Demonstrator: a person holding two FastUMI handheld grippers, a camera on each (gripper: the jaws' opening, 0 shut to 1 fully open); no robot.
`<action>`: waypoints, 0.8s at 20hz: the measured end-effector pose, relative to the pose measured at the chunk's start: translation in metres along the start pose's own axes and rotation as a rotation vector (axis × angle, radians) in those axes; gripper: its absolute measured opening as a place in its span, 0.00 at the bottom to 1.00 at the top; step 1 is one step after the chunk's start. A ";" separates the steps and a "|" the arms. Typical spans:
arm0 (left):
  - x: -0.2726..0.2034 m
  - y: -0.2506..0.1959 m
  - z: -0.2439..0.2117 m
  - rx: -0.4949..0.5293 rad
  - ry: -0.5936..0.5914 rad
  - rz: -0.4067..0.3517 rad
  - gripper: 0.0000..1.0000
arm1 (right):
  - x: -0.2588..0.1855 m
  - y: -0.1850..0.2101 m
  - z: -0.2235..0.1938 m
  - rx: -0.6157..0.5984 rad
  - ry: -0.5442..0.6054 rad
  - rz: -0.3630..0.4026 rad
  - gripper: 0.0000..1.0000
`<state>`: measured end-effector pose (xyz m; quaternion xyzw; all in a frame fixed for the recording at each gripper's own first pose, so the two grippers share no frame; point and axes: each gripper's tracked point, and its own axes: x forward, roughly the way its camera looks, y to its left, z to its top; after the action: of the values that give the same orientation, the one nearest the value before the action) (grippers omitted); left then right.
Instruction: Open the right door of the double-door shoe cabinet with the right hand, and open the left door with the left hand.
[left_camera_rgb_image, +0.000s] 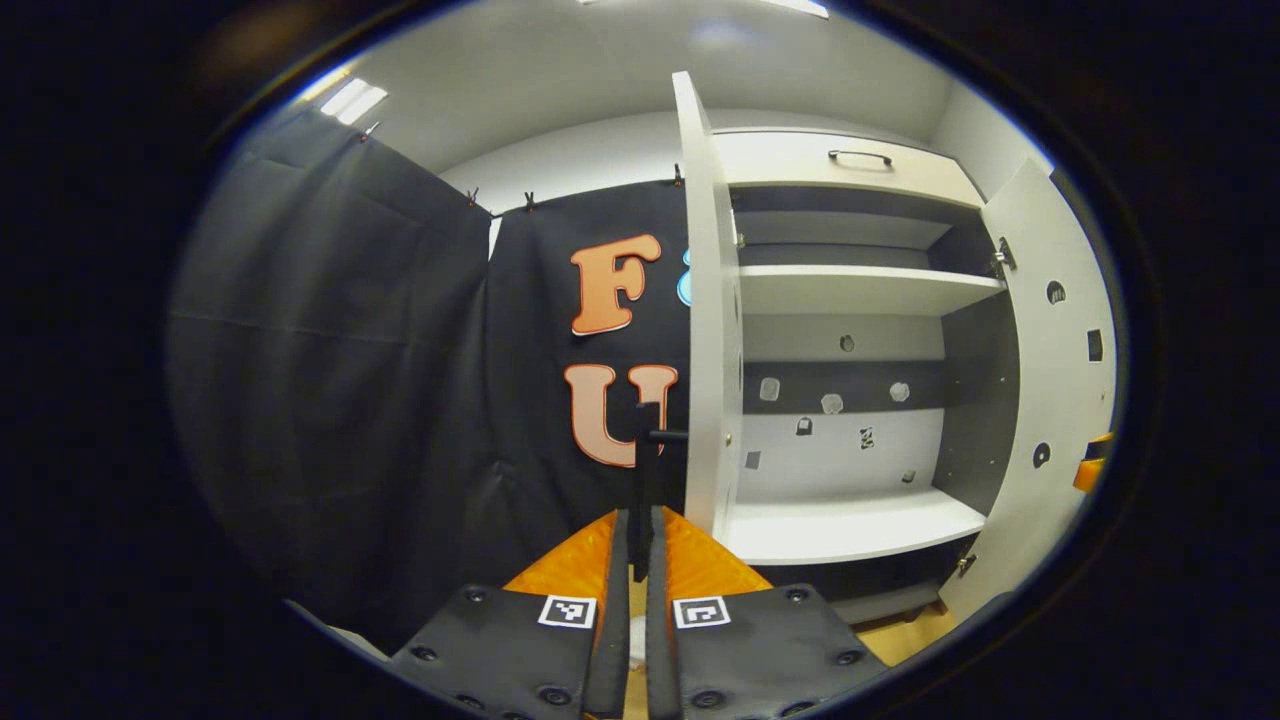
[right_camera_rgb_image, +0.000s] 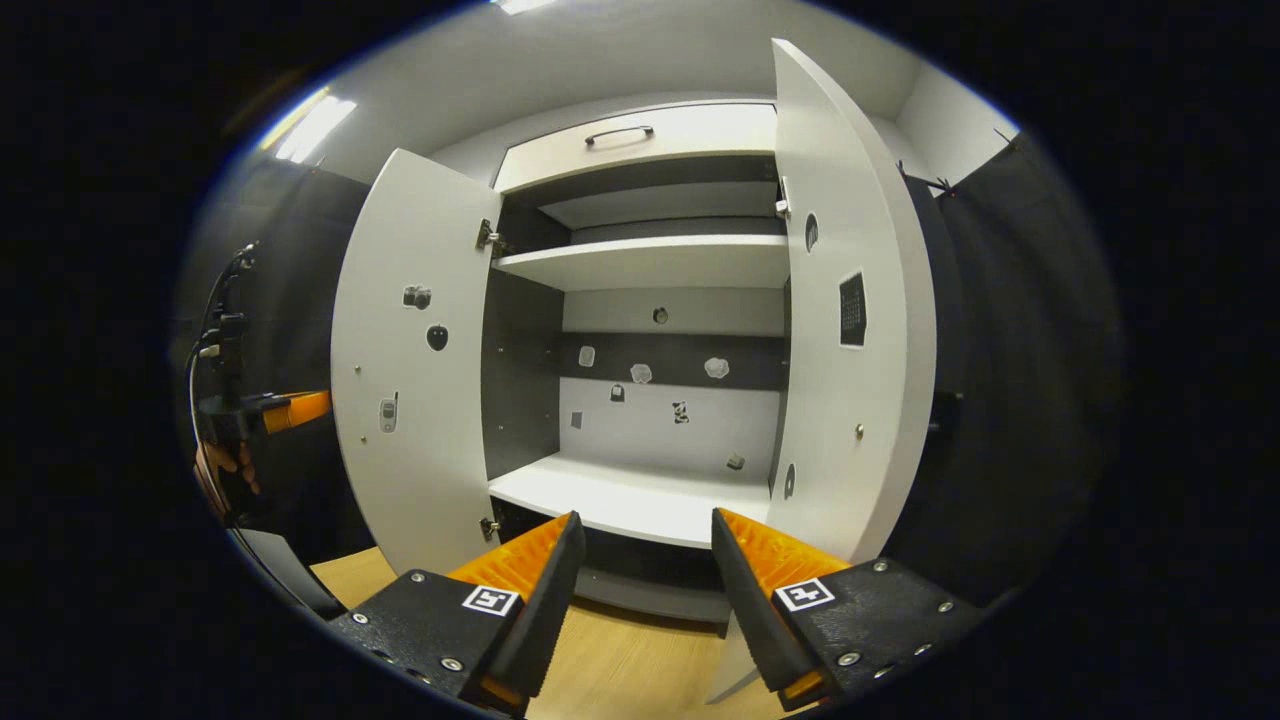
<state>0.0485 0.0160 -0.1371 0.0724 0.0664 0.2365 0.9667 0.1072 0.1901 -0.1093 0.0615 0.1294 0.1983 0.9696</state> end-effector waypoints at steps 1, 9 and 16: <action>-0.005 -0.002 0.001 -0.005 -0.003 -0.002 0.18 | -0.005 -0.004 0.007 -0.006 -0.019 -0.007 0.78; -0.020 -0.033 0.018 -0.021 -0.054 -0.054 0.56 | -0.039 -0.001 0.038 -0.060 -0.117 -0.003 0.79; -0.033 -0.060 0.021 -0.067 -0.029 -0.114 0.78 | -0.063 -0.006 0.052 -0.089 -0.158 -0.035 0.88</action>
<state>0.0500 -0.0542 -0.1232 0.0395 0.0485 0.1820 0.9813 0.0683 0.1557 -0.0460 0.0314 0.0447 0.1817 0.9818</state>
